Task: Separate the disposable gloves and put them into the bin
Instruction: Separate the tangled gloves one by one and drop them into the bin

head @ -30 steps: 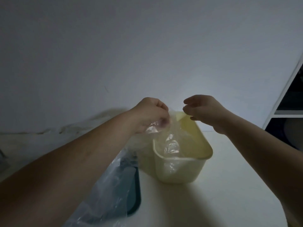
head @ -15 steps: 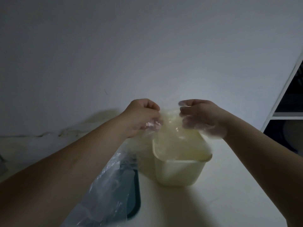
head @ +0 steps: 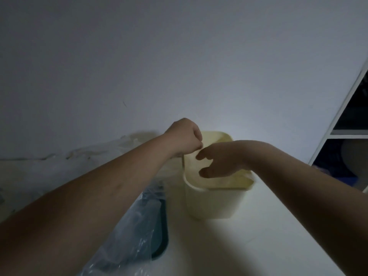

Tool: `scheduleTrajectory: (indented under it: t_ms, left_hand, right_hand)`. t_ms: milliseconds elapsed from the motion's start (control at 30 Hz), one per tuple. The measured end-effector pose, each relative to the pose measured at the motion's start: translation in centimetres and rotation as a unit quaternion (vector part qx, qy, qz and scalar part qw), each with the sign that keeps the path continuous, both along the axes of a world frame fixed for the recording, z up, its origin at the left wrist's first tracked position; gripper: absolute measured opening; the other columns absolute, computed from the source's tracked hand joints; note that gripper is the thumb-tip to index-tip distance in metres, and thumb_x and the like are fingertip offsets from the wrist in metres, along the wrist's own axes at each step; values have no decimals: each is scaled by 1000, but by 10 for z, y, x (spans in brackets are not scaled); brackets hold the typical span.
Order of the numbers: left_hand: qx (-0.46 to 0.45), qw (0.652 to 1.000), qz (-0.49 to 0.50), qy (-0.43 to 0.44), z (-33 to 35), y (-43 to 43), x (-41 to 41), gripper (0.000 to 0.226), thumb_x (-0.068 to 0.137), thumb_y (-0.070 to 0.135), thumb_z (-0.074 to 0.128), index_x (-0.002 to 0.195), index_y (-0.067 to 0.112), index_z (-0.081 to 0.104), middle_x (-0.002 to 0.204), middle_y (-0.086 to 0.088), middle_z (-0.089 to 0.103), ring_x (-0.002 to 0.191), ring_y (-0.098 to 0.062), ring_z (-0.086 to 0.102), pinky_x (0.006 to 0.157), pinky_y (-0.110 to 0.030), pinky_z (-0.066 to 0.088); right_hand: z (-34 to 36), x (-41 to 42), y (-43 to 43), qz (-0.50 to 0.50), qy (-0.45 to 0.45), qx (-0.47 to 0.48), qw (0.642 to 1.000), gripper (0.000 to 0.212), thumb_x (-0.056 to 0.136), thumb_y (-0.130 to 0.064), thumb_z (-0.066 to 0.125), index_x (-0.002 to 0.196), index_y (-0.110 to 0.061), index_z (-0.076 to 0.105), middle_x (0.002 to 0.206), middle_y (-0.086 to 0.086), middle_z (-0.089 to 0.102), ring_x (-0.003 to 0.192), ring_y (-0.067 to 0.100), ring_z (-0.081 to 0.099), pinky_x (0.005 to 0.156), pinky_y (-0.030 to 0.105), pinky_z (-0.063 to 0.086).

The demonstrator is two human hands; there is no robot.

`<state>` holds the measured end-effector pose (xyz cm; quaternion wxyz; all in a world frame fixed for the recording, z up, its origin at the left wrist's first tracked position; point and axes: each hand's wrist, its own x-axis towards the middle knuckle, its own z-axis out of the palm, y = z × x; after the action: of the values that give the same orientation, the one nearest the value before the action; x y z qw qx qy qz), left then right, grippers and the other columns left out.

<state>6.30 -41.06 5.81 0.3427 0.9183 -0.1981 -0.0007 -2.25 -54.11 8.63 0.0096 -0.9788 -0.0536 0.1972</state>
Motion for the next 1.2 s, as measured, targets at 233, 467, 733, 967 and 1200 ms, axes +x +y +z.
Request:
scheduleTrajectory:
  t_ms: [233,467,733,967,1200]
  left_hand:
    - [-55,998,16,-37,3,56,-35,8,95,26,73,103,26,75,112,15,66,99,-4,61,72,-19,45]
    - [-20,997,-50,-61,-5,129,-104,8,92,22,76,85,24,79,74,21,72,58,8,61,58,-7,41]
    - [240,960,-143,32,-69,183,-168,46,76,72,77,105,35,74,106,19,57,94,-3,59,84,-35,56]
    - [227,964,-141,-6,-114,193,-179,28,103,41,59,124,28,71,116,16,54,103,-7,53,92,-33,51]
    - [-64,997,45,12,-68,215,-157,16,100,34,66,89,29,76,85,8,75,77,-12,71,75,-32,59]
  right_hand:
    - [-45,32,26,-8,76,-31,997,52,107,-32,42,157,-17,41,154,10,49,129,31,56,79,30,47]
    - [-14,22,45,-60,-276,80,956,29,89,-15,52,110,-18,71,112,4,71,95,26,67,83,34,56]
    - [-38,-35,142,71,-226,455,859,26,100,-16,52,109,-19,76,82,-1,76,69,14,73,60,29,60]
    - [-63,-29,145,107,-144,467,866,19,104,-22,57,110,-22,76,83,-5,78,74,12,74,70,32,63]
    - [-55,-33,140,168,-58,568,804,46,88,-52,65,117,-18,74,103,1,80,101,17,76,95,39,60]
